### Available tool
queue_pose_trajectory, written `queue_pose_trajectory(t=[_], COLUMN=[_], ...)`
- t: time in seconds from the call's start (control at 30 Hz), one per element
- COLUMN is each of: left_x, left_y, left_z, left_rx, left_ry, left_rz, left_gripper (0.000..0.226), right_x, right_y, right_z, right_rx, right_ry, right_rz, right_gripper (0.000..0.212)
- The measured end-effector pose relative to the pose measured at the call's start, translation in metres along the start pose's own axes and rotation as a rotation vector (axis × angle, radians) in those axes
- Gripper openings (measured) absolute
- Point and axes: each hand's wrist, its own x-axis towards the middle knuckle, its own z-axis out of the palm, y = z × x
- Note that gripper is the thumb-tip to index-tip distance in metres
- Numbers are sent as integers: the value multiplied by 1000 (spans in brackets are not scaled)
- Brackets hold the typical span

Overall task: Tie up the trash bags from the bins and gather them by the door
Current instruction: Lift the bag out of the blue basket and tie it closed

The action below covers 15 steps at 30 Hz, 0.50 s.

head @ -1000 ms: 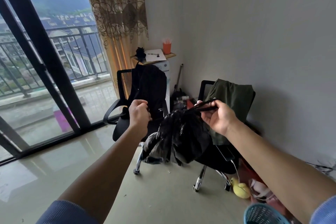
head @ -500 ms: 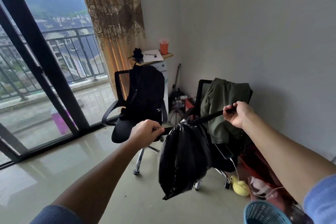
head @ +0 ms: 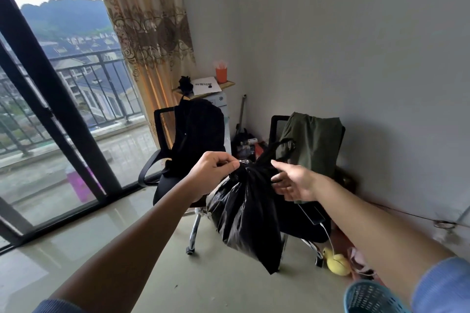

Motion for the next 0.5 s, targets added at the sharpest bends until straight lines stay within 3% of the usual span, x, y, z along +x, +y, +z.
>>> queue_pose_trajectory(t=[0.07,0.13,0.23,0.37,0.43,0.5], left_x=[-2,-7,-17,-33,-39,-40], left_y=[4,6,-3,-24,-27,-27], left_z=[-6,-13,-28,-49,-62,-75], left_rx=[7,19,75,36,-33,-68], left_ry=[-36,-54,-37,59,73,74], left_rz=[0,4,-39,-172,-216,-227], left_gripper=[14,14,15,7,5,5], right_x=[5,10,17,13,10,5], right_y=[-5,-11,-22,-37,-44,-47], right_z=[22,42,64,77,82,87], right_rx=[-100,-80,173,465,293,-72], right_ry=[105,104,67,-142,-106,-38], right_rz=[-54,-159,-333,-391,-459,-553], right_gripper=[56,47,28,27,31,36])
